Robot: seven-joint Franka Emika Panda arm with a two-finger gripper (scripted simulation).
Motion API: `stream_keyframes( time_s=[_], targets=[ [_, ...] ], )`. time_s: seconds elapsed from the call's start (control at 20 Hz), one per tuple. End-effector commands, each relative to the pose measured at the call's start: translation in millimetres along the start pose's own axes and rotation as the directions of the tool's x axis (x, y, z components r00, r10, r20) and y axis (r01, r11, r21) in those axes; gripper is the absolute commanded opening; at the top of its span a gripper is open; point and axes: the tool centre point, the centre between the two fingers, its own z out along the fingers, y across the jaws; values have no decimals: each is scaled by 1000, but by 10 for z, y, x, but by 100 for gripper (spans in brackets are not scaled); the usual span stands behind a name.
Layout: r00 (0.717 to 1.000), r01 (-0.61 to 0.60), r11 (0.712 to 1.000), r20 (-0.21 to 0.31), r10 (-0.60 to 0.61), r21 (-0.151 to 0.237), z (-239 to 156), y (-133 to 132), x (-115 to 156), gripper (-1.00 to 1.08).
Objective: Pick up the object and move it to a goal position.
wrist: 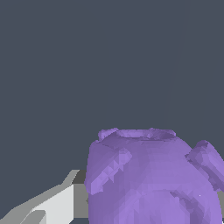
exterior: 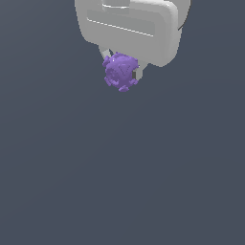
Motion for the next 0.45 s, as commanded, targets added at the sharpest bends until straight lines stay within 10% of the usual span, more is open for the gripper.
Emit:
stream_keyframes(
  time_s=[0.0,0.4],
  targets=[
    [1000,0,1000,1,0,-1,-93,-9,-14,-100],
    [1000,0,1000,1,0,-1,-201,-24,-28,-100]
  ],
)
